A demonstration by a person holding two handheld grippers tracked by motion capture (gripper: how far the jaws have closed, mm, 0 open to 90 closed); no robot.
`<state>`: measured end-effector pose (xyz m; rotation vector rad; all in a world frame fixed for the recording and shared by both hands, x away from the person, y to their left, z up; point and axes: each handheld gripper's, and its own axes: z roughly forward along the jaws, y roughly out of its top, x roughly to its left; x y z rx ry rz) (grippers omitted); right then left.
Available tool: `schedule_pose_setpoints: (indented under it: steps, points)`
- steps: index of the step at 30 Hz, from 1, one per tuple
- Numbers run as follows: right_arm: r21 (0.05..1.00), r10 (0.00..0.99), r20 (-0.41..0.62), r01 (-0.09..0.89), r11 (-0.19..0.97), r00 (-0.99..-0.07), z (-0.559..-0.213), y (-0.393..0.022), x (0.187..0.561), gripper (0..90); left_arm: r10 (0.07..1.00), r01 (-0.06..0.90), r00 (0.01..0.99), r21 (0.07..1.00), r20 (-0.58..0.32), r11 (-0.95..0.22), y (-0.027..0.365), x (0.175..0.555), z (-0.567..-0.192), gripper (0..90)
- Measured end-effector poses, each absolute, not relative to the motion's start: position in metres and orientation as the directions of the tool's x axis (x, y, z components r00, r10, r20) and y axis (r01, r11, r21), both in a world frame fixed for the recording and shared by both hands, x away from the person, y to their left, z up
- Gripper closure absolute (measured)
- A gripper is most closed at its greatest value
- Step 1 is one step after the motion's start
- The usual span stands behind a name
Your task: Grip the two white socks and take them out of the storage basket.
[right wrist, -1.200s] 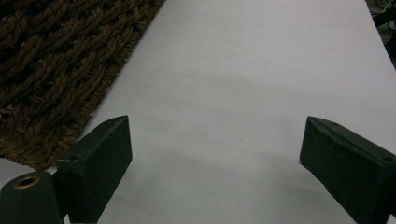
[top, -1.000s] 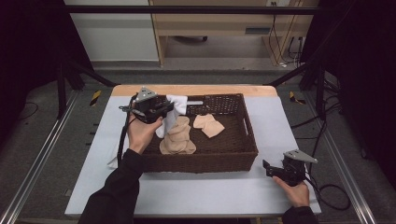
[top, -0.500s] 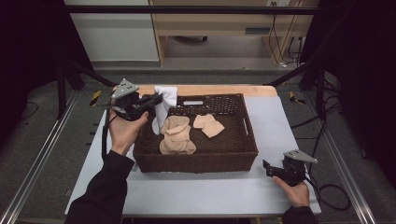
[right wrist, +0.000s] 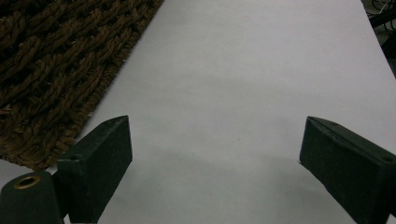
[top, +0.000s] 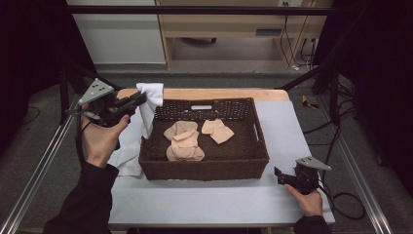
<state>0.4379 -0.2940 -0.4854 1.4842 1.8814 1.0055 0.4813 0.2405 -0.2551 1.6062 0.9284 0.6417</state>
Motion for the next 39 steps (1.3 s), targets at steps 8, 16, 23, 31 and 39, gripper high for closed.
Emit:
schedule_pose_setpoints:
  steps: [8,16,23,31,39]
  points:
    - [0.816,0.968,0.034,0.567,0.117,-0.248,-0.485,-0.294,0.437,10.4,0.867,0.243,0.494,0.968,-0.069,-0.061,0.271,0.470,-0.259,84.9]
    - [0.815,0.969,0.033,0.568,0.117,-0.247,-0.485,-0.294,0.437,10.5,0.882,0.244,0.459,0.970,-0.104,-0.013,0.304,0.460,-0.272,84.8]
    - [0.814,0.968,0.033,0.569,0.117,-0.248,-0.485,-0.294,0.438,10.5,0.902,0.268,0.416,0.963,-0.113,-0.003,0.327,0.450,-0.296,84.9]
    - [0.814,0.968,0.032,0.568,0.119,-0.247,-0.486,-0.294,0.438,10.5,0.908,0.314,0.385,0.949,-0.163,0.037,0.348,0.442,-0.328,84.8]
    - [0.813,0.969,0.033,0.570,0.117,-0.246,-0.486,-0.293,0.437,10.5,0.916,0.395,0.357,0.918,-0.184,0.030,0.354,0.446,-0.367,84.9]
